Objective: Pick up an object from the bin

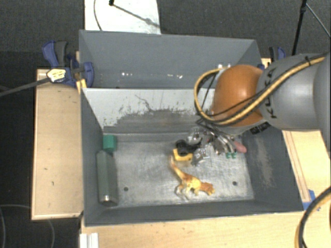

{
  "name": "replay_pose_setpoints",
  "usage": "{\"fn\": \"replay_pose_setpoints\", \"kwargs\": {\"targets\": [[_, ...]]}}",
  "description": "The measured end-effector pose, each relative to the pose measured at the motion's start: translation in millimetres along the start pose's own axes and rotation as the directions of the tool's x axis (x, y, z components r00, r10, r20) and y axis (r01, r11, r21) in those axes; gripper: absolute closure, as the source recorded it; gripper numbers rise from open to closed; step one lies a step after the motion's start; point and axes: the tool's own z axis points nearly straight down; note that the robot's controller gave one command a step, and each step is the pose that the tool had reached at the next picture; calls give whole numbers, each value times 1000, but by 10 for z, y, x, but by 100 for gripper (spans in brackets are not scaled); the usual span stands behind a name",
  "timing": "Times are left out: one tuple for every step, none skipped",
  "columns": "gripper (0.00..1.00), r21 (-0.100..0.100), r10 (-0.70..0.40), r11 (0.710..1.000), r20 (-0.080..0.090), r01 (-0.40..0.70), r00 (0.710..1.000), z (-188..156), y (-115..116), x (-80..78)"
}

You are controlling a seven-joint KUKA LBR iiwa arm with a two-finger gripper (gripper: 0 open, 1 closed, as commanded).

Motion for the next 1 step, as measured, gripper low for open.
{"fn": "replay_pose_setpoints", "kwargs": {"targets": [[100, 0, 1, 1000, -4, -1, 1000, -158, 1, 10]]}}
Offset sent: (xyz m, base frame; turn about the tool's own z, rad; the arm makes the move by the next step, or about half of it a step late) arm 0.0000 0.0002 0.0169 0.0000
